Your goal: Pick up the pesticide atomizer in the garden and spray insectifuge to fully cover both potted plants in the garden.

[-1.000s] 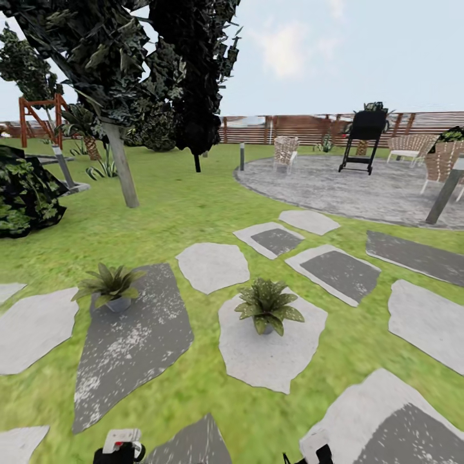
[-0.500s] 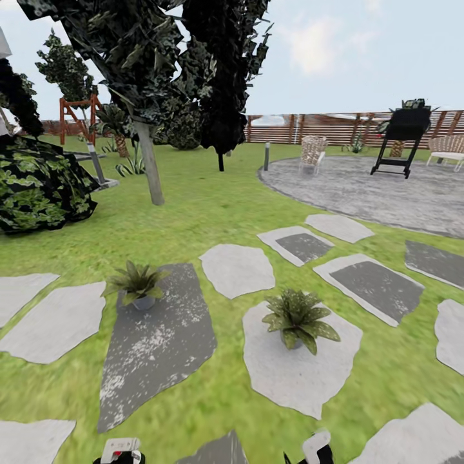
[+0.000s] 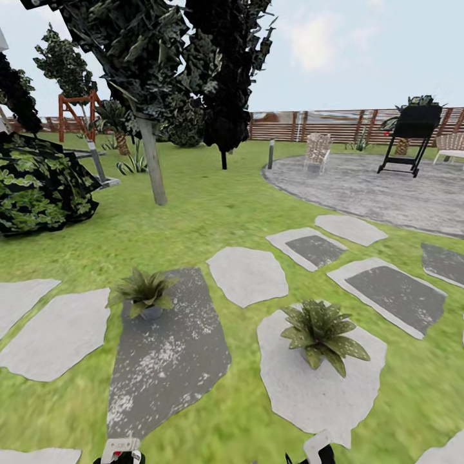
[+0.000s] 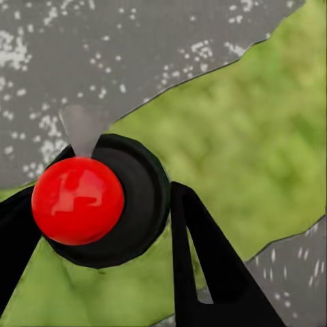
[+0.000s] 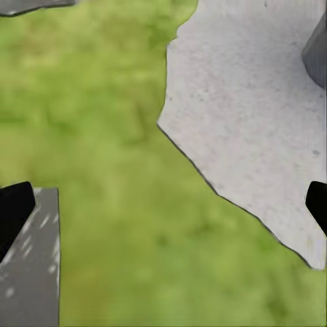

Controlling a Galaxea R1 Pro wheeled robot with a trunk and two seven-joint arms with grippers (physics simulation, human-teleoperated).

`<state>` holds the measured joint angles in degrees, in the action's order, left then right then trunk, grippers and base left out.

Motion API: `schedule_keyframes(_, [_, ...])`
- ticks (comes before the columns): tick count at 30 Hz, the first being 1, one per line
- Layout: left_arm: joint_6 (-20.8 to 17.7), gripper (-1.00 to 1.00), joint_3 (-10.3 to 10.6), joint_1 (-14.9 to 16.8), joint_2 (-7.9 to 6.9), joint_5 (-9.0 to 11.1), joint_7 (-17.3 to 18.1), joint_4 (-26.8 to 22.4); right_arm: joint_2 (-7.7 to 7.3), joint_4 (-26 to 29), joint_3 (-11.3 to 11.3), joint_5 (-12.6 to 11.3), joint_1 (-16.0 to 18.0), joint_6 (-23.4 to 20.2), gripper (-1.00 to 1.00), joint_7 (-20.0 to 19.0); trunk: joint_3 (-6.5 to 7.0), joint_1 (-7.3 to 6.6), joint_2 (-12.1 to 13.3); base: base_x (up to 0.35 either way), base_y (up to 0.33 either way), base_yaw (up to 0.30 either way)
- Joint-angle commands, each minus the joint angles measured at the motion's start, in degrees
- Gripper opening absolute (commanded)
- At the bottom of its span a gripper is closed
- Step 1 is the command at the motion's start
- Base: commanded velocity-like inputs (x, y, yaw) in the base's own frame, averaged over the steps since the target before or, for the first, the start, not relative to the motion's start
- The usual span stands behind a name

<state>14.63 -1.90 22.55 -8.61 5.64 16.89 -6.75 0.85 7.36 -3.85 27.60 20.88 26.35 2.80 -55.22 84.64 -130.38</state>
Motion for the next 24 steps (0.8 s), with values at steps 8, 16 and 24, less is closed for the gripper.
schedule_keyframes(8, [-0.04,-1.00,-0.22,0.03,-0.14,0.63,0.51,0.07,0.08,-0.07,-0.37,0.61,0.04,0.19,1.00,0.28,-0.05,0.01,-0.02,0.242,0.229,0.097])
schedule_keyframes(16, [-0.04,-1.00,-0.20,0.03,-0.13,0.60,0.60,0.07,0.11,-0.15,-0.37,0.61,0.04,0.19,1.00,0.29,-0.05,0.01,-0.02,0.247,0.227,0.273])
schedule_keyframes(24, [-0.04,-1.00,-0.20,0.00,-0.10,0.60,0.60,0.07,0.11,-0.16,-0.37,0.61,0.04,0.19,1.00,0.28,-0.05,0.01,-0.02,0.282,0.188,0.275])
